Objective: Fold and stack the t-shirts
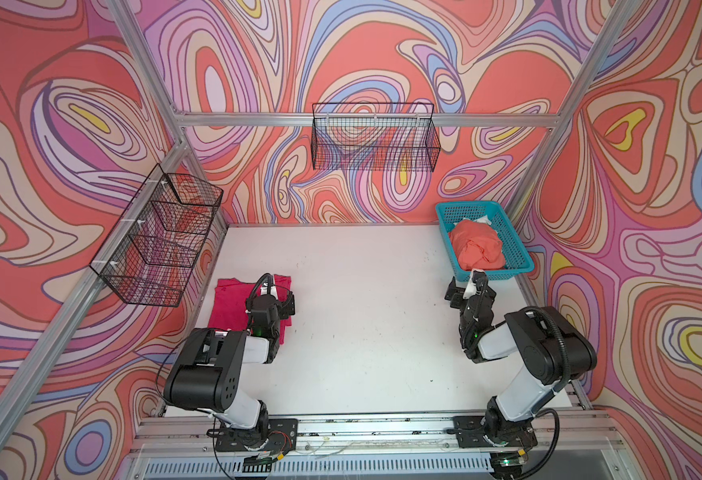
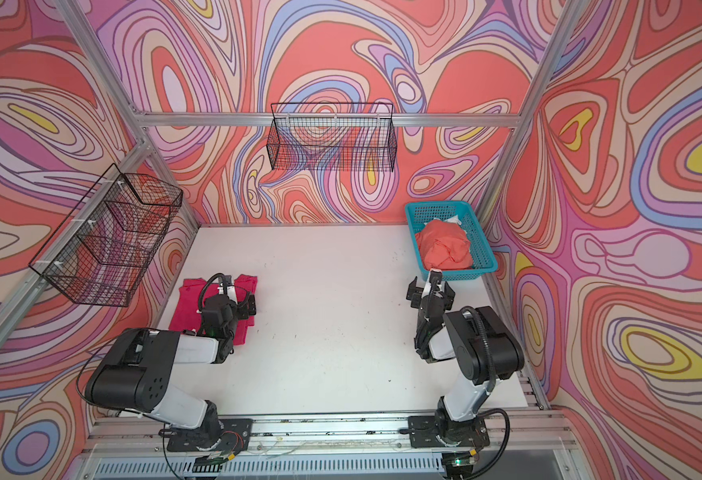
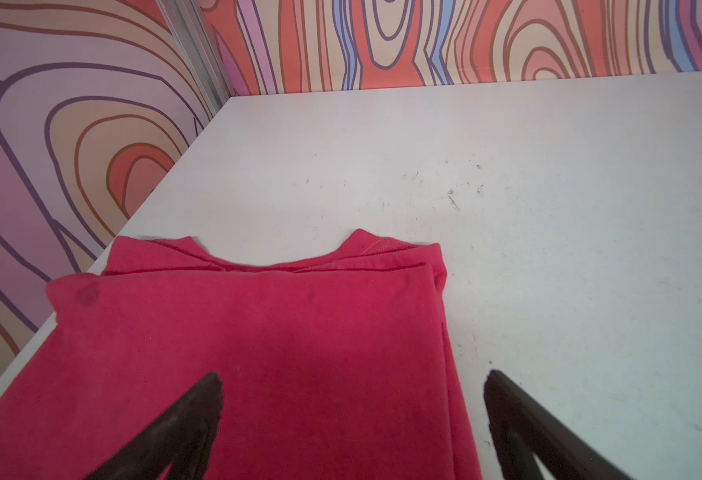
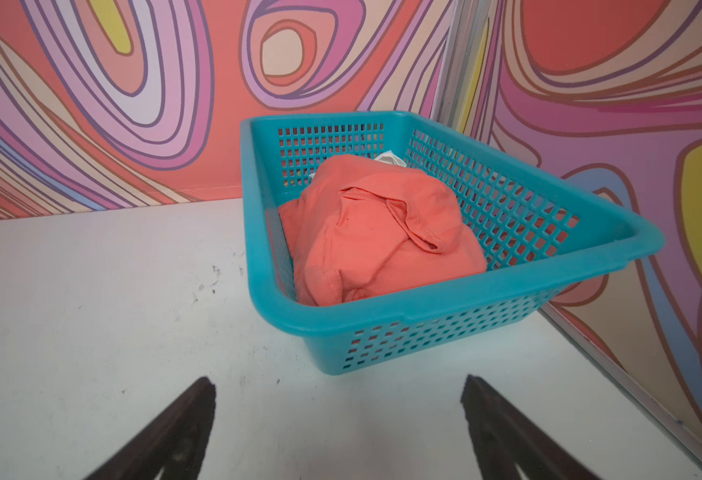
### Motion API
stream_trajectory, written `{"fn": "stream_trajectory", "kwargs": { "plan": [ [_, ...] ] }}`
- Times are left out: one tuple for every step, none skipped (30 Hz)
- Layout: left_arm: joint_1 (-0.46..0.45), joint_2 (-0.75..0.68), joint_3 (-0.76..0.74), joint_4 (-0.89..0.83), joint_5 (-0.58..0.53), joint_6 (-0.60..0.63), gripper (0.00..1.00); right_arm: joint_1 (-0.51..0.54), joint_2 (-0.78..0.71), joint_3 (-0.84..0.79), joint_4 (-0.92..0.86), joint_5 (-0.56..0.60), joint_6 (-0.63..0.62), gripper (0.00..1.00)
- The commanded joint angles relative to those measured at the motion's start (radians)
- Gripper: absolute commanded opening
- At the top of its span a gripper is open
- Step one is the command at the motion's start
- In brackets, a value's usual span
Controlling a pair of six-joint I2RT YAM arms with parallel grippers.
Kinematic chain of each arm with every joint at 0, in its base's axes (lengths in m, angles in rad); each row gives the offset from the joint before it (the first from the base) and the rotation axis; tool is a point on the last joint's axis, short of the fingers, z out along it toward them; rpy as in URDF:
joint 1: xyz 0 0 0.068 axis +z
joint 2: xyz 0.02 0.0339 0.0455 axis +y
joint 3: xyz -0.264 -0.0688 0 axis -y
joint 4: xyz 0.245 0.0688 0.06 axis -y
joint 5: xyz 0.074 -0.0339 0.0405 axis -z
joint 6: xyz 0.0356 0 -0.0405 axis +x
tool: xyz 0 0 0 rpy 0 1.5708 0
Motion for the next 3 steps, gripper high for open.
{"fn": "stream_trajectory", "kwargs": {
  "plan": [
    [-0.001,0.006,0.014,0.044,-0.021,0.010,1.00,0.000,0.011,0.010,0.013,0.021,-0.002,0.98],
    [-0.001,0.003,0.018,0.032,-0.021,0.008,1.00,-0.002,0.010,0.008,0.019,0.022,-0.003,0.98],
    [-0.001,0.004,0.017,0.037,-0.021,0.009,1.00,-0.001,0.010,0.005,0.022,0.022,-0.004,0.98]
  ]
}}
